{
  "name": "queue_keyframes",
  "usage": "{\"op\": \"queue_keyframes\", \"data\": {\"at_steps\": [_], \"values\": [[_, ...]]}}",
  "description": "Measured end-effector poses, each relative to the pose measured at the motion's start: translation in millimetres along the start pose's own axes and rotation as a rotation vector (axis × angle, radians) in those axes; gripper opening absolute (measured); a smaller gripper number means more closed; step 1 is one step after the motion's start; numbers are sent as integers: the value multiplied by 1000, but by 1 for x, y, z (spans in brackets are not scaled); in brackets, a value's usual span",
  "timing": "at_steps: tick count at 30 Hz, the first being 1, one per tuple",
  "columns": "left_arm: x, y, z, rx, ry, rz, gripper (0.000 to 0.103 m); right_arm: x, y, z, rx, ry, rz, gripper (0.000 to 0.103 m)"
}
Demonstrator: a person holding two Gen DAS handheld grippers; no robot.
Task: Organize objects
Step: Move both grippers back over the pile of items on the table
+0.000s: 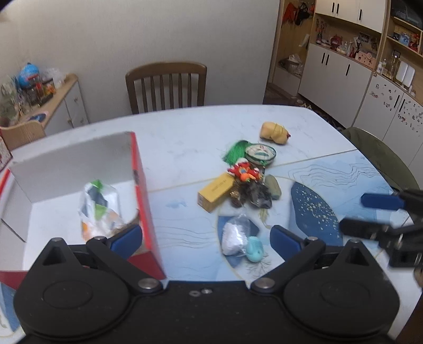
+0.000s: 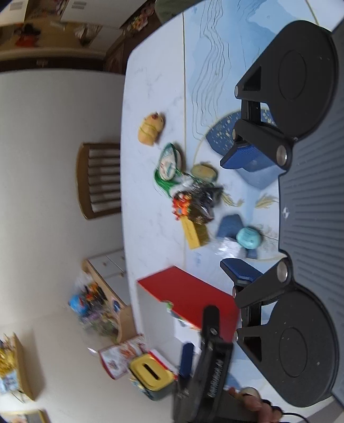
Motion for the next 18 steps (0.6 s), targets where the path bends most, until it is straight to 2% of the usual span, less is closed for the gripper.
{"op": "queue_keyframes", "data": {"at_steps": [11,18], "values": [[-1,-45,-15,-22,29,50,103,32,-52,9,-68,152,100,74],[0,-77,-20,-45,35,103,102,43,-85,15,-114,233,129,74]]}}
Point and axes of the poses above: each gripper's, at about its wrist camera, not at the fingertips, and y roughly against the way its jaws point, z to its left, x to its underside, the point moved 7 cm from there along -y, roughly the way its jaws point, and after that the axes turned 1 degree about x, right-handed, at the moved point
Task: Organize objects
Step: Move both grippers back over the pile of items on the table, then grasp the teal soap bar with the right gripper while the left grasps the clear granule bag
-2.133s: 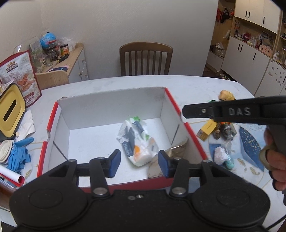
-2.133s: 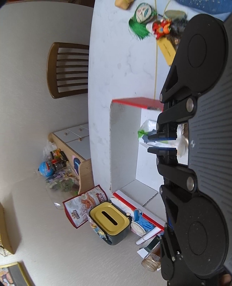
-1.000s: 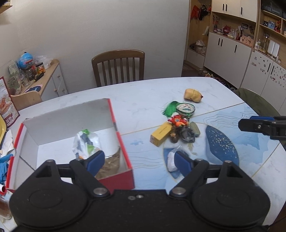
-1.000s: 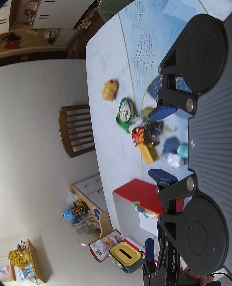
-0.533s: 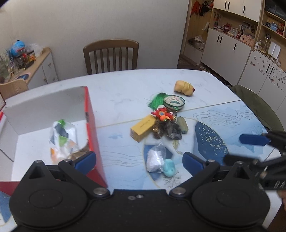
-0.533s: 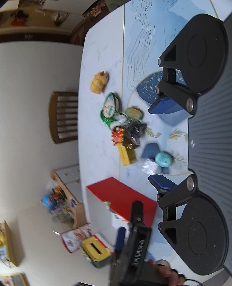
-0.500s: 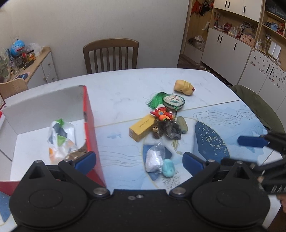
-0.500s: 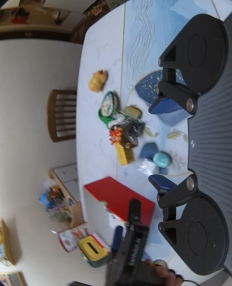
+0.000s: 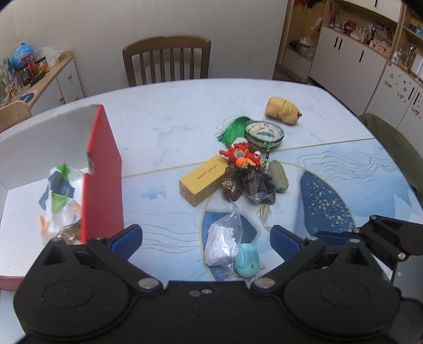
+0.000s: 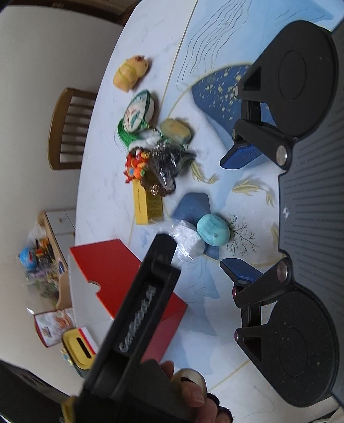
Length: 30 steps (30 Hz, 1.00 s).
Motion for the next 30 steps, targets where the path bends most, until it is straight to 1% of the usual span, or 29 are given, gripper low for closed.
{"op": "queue_keyframes", "data": {"at_steps": [2,7,10,12,15,17,21,25,28,30], "values": [[1,-9,-1,-6,-2,16,102,0,-8,1,-13,24,6,74],[-1,-22,-3,-77,-55,12,102,0,-25,5,-48,90,18,74],[-3,-25,-7,-84,-80,12,101,0,-33,8,-64,129,17,74],[-4,-26,-11,-61,-80,16,98,-2,-37,10,-73,143,16,74],[-1,-31,-14,-66,-77,32,94,-2,-40,11,-93,156,7,74],[1,-36,-13,-66,-62,49,89,-3,-41,12,-99,170,0,74],[4,-45,-7,-65,-33,72,82,-3,-47,14,-118,193,1,74],[6,-48,-4,-49,2,90,77,-4,-52,15,-129,214,4,69],[8,-50,-3,-46,10,98,73,-4,-58,14,-129,224,9,60],[10,-50,-2,-41,19,102,71,-4,-60,13,-133,220,13,57]]}}
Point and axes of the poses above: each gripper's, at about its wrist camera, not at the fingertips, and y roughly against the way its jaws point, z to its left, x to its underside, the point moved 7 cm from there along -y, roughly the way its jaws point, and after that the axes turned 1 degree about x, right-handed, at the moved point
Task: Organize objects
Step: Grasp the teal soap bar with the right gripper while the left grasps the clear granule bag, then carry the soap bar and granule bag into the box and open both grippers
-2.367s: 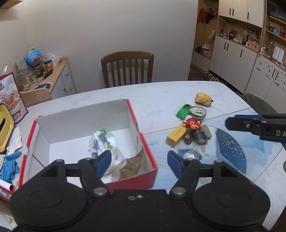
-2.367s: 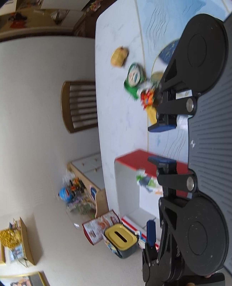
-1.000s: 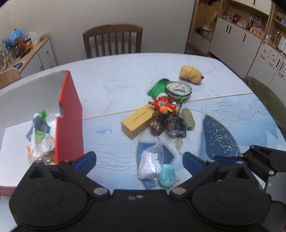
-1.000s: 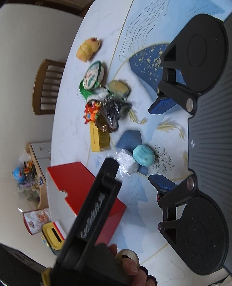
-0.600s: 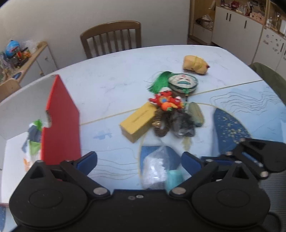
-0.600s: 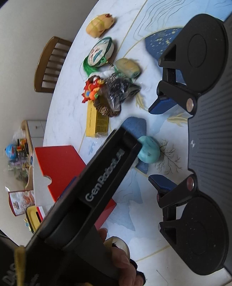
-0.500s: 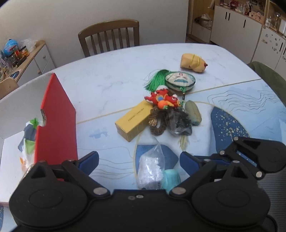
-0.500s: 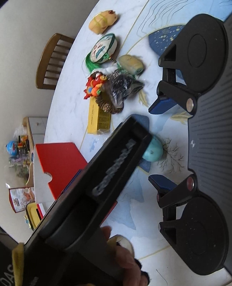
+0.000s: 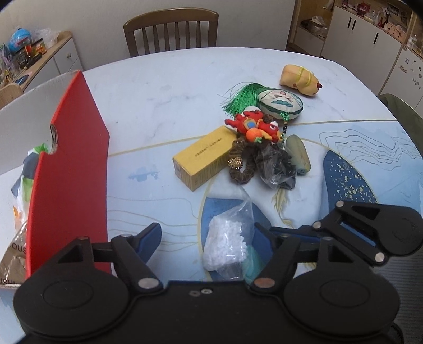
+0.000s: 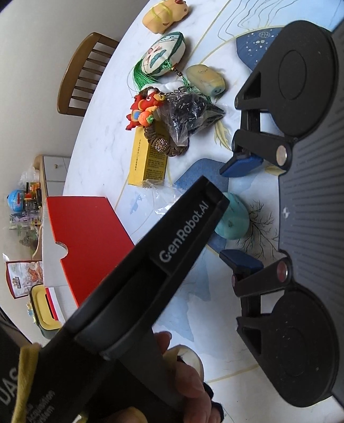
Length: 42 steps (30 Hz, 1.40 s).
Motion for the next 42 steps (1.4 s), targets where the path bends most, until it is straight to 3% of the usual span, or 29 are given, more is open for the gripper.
{"op": "queue_keyframes", "data": {"at_steps": [7,17,29,42], "values": [[4,1,2,4,10,5,46,0,0,-2,0,-13,-3,37],[4,11,3,8,3,-17,23,1,16,-6,51,-85,-20,37],[5,50,1,71,3,-61,22,-15,72,-18,110,-222,-91,37],[-2,113,29,125,36,-135,22,-65,115,7,150,-313,-146,37]]}}
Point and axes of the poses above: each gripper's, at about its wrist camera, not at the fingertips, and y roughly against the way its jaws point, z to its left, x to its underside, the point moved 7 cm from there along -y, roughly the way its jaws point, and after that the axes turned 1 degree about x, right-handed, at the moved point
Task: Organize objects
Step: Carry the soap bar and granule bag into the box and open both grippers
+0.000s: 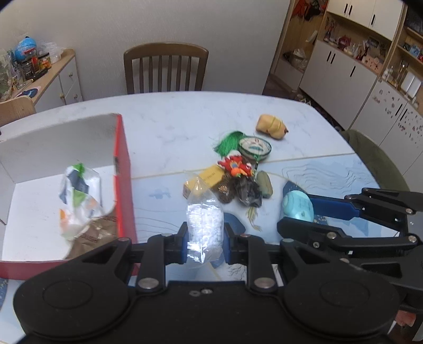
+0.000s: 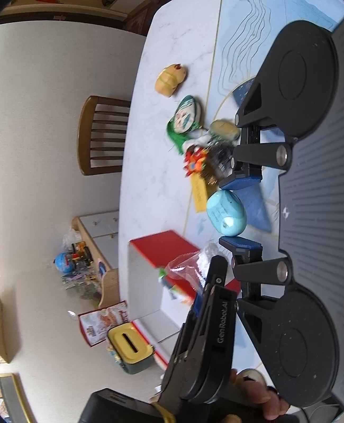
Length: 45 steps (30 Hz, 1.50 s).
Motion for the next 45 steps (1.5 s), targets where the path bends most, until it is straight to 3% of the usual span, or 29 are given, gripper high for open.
{"op": "queue_keyframes", "data": {"at_steps": [11,23,33,45], "values": [[-9,42,54,-16,26,-58,22,-35,-3,65,-37,40,-30,37],[-12,68,131,-79,66,-94,22,-69,-34,133,-65,77,-40,37],[-4,55,197,-154,88,-50,22,-76,-83,166,-67,58,21,37],[-9,14,240,-206,37,31,22,-82,-145,166,48,42,91,37]]}}
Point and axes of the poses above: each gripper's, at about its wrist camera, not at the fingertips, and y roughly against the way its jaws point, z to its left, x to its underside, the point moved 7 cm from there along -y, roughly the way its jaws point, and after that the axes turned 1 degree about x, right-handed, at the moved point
